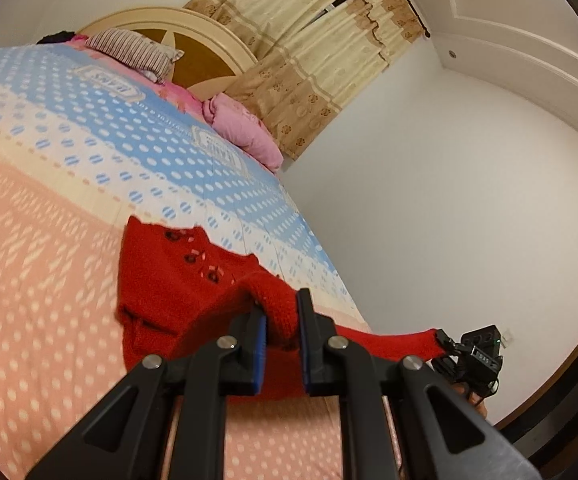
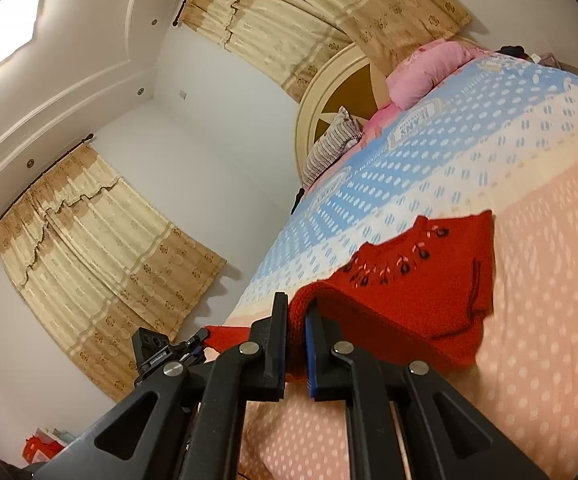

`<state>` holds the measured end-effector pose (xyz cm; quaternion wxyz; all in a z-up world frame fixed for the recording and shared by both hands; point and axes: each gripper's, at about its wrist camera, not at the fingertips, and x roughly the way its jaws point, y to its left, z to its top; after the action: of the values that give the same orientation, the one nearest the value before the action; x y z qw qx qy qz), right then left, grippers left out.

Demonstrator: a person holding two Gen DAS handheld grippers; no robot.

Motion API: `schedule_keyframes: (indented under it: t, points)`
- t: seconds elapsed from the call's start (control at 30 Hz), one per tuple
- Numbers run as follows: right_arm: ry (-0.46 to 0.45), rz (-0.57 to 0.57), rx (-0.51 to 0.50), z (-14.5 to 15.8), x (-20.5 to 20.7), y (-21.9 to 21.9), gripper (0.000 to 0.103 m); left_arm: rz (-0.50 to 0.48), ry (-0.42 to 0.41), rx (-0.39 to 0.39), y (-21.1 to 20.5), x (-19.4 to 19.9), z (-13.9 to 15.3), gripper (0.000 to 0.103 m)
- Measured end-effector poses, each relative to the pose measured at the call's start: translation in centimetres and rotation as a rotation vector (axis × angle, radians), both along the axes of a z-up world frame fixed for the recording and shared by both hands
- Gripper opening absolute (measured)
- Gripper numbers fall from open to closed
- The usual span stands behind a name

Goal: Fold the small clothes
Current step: 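Lift the hem with both grippers and fold it over toward the collar, then lower the folded hem onto the sweater and open both grippers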

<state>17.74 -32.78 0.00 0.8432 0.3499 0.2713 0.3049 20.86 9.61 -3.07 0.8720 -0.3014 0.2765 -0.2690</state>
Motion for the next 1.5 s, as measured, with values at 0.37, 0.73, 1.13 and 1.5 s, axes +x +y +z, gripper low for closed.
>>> schedule_keyframes:
  t: [0.37, 0.73, 1.13, 1.5]
  points:
    - [0.028, -0.038, -0.074, 0.3, 6.1, 0.1, 0.007, 0.036, -0.014, 0.062, -1.1, 6.1, 1.1, 0.014]
    - [0.135, -0.084, -0.117, -3.2, 13.1, -0.2, 0.007, 0.05, 0.084, 0.112, -2.2, 12.7, -2.6, 0.014]
    - [0.322, -0.17, -0.183, -11.4, 20.6, 0.3, 0.01, 0.131, 0.261, 0.206, -2.6, 17.2, -8.9, 0.03]
    - [0.297, -0.187, -0.497, -10.9, 18.9, 3.4, 0.066, 0.084, 0.118, 0.633, -3.7, 12.9, -8.3, 0.081]
